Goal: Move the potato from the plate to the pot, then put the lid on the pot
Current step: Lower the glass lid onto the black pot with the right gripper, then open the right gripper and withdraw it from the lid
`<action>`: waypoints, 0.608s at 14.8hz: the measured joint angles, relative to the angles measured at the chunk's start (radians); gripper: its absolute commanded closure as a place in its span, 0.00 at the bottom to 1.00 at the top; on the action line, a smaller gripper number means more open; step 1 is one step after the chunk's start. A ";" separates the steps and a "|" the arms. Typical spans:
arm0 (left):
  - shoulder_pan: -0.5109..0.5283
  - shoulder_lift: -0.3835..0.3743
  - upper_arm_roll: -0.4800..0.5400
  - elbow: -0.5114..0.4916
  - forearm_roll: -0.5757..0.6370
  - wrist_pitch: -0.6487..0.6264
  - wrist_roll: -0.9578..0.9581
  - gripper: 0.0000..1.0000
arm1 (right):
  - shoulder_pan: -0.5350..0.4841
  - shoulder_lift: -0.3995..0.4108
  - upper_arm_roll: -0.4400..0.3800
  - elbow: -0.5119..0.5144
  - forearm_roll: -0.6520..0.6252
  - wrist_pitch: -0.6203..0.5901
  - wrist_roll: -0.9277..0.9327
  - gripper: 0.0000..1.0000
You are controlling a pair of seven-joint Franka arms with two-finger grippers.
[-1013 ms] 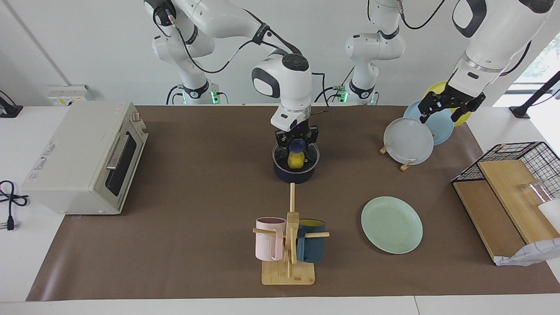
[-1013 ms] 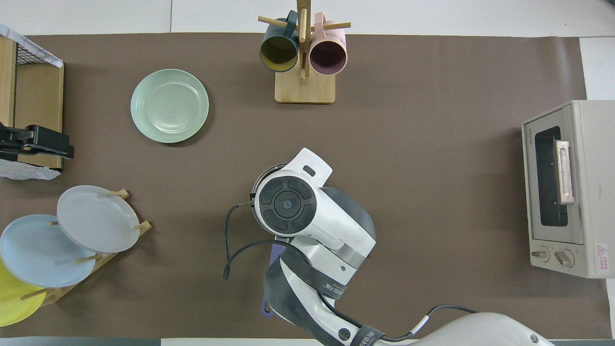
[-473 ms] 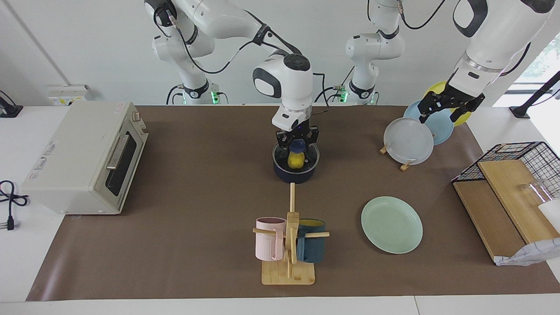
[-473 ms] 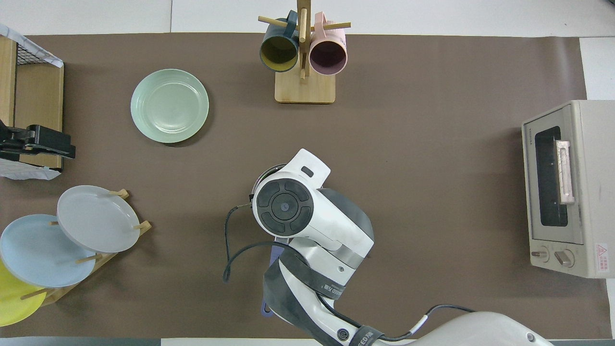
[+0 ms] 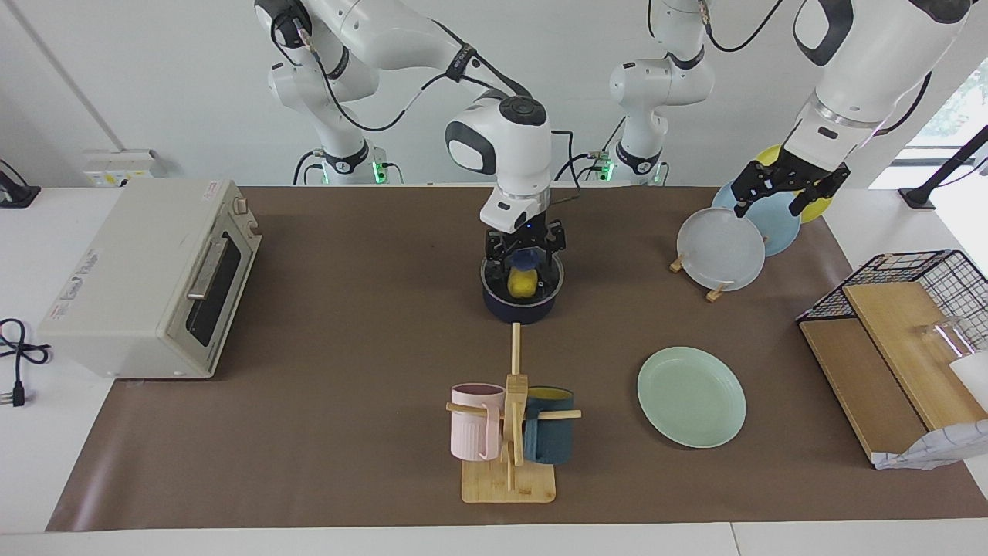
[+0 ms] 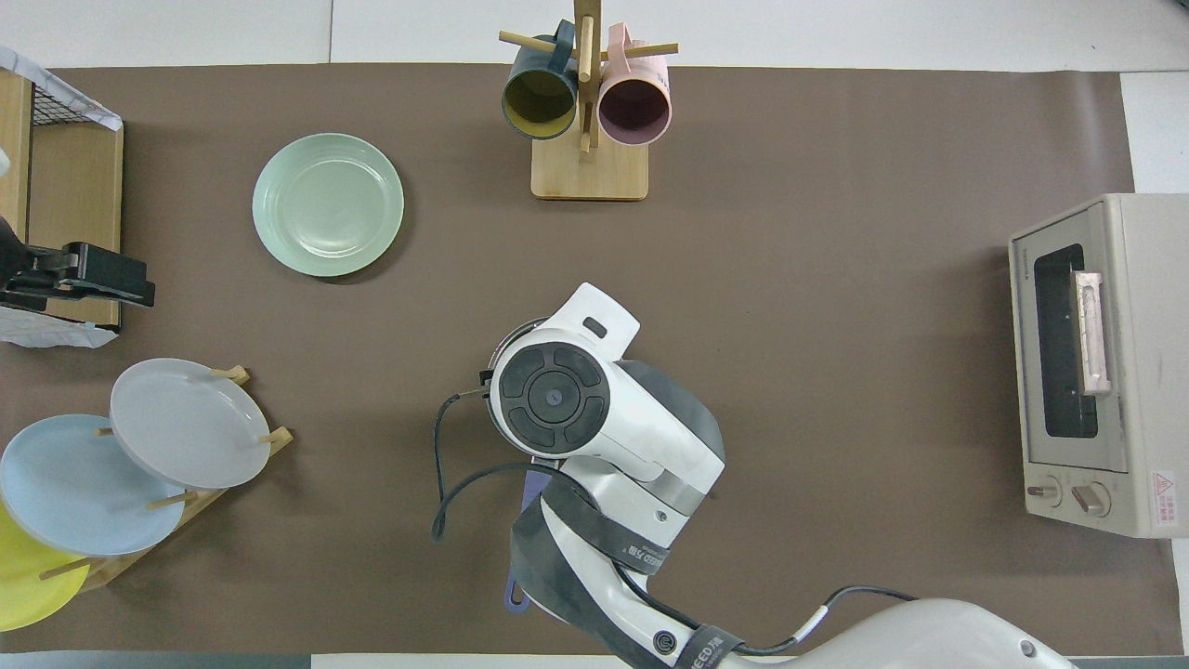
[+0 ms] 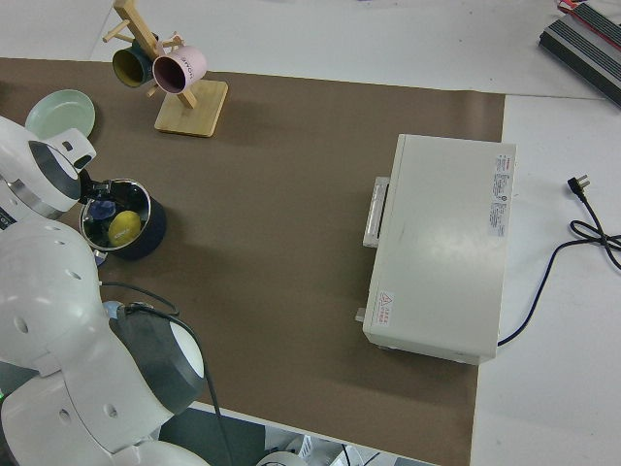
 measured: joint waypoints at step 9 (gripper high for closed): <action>-0.003 0.000 0.009 0.000 0.000 0.000 0.000 0.00 | -0.038 -0.121 -0.138 0.276 0.126 -0.437 -0.270 0.00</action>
